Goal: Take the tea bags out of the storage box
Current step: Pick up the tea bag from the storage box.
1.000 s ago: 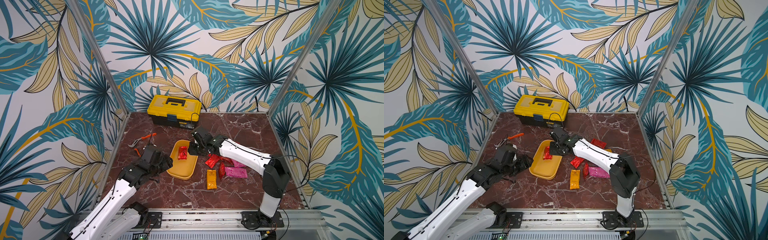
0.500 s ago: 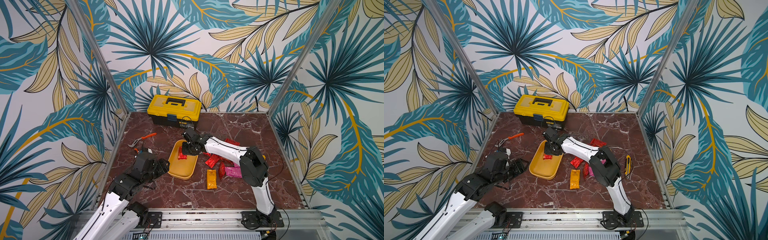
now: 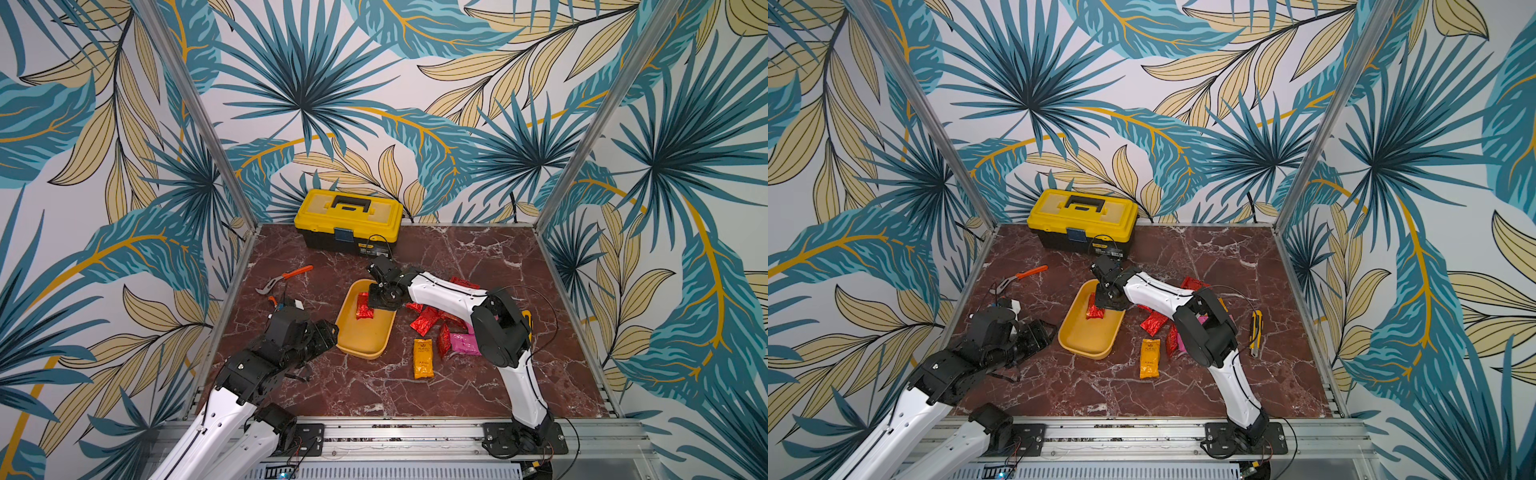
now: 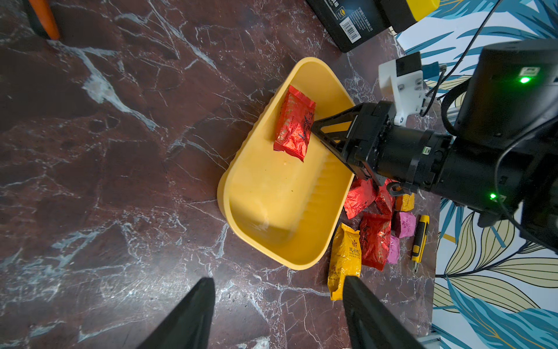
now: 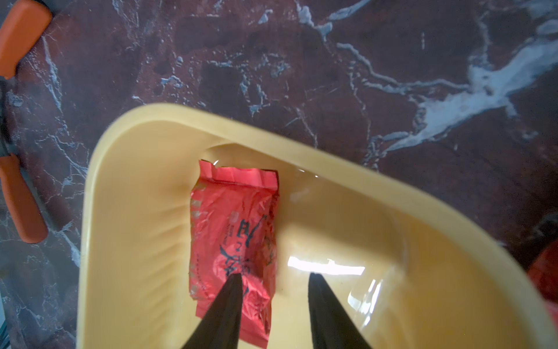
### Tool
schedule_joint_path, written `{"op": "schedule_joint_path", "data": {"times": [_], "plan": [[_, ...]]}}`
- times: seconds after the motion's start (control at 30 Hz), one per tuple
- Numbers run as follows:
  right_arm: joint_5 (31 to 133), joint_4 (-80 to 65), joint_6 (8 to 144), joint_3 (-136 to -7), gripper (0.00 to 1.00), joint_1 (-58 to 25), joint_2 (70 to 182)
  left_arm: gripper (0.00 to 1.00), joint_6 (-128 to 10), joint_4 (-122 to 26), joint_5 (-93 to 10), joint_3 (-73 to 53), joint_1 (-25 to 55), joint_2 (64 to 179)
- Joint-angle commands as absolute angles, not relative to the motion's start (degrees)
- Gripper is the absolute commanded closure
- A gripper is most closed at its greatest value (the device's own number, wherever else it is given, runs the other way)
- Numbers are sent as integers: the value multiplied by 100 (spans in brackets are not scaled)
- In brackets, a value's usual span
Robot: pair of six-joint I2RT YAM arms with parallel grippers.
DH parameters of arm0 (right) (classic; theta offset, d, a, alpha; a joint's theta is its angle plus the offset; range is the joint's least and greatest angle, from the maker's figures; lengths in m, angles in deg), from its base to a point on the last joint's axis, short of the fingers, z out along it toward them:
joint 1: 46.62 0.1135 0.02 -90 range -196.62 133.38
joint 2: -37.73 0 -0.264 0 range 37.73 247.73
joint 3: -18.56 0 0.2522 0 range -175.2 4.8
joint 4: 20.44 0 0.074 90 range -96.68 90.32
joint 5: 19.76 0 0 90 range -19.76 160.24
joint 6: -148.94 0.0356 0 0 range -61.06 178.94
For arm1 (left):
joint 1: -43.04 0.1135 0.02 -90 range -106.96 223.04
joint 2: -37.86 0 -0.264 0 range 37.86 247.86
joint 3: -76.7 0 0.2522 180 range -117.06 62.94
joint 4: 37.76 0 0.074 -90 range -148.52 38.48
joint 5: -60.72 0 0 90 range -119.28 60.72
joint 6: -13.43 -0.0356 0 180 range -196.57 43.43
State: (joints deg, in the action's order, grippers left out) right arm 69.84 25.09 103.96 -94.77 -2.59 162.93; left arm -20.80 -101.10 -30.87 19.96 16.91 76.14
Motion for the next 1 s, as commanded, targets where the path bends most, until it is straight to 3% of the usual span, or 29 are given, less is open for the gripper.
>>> {"op": "schedule_joint_path", "data": {"times": [0.0, 0.63, 0.83, 0.97], "plan": [[7082, 2346, 10464, -9479, 58, -241, 16392, 27, -2078, -10113, -3130, 2142, 1721, 7642], [7364, 1834, 10741, -9399, 62, -241, 16660, 27, -2127, -10163, -3176, 2084, 1729, 7758], [7437, 1673, 10842, -9356, 72, -241, 16708, 27, -2134, -10232, -3165, 2049, 1729, 7757], [7479, 1595, 10893, -9355, 84, -241, 16747, 27, -2142, -10258, -3155, 2045, 1728, 7758]]}}
